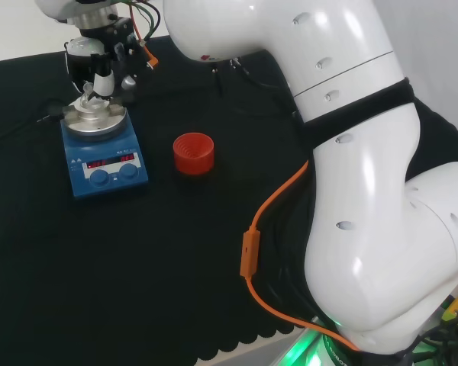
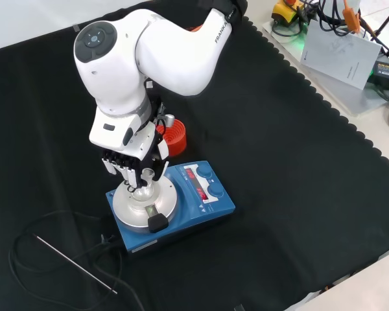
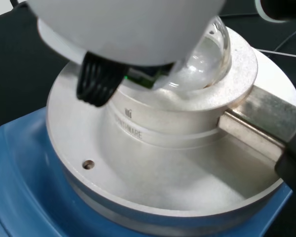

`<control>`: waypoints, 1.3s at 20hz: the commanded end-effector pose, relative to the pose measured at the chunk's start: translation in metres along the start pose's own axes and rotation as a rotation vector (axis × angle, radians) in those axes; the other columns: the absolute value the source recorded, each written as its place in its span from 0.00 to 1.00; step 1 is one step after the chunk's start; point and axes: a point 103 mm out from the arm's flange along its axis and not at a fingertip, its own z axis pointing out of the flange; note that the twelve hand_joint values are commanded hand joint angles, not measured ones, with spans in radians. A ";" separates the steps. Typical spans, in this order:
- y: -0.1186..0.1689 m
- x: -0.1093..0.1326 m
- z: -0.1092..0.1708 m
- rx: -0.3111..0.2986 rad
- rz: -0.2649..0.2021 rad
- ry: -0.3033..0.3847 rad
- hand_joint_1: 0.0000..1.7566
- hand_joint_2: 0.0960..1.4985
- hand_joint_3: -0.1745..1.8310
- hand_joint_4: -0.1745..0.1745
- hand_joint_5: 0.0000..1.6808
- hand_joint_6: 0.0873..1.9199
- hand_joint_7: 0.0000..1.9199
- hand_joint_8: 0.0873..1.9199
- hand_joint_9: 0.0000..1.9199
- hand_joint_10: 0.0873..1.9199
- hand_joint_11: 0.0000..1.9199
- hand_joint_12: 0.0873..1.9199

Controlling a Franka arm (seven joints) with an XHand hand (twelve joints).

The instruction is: Place the round-bottom flask on the heater.

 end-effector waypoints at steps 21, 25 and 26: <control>0.001 0.007 0.000 0.009 0.000 0.009 0.76 0.23 0.62 0.00 0.74 0.36 0.75 0.38 0.88 0.25 0.74 0.47; 0.002 0.006 0.000 0.015 -0.003 0.018 0.76 0.25 0.59 0.00 0.77 0.34 0.74 0.33 0.89 0.24 0.76 0.53; 0.002 0.006 -0.001 0.015 -0.004 0.019 0.76 0.26 0.57 0.00 0.77 0.34 0.73 0.32 0.89 0.23 0.75 0.55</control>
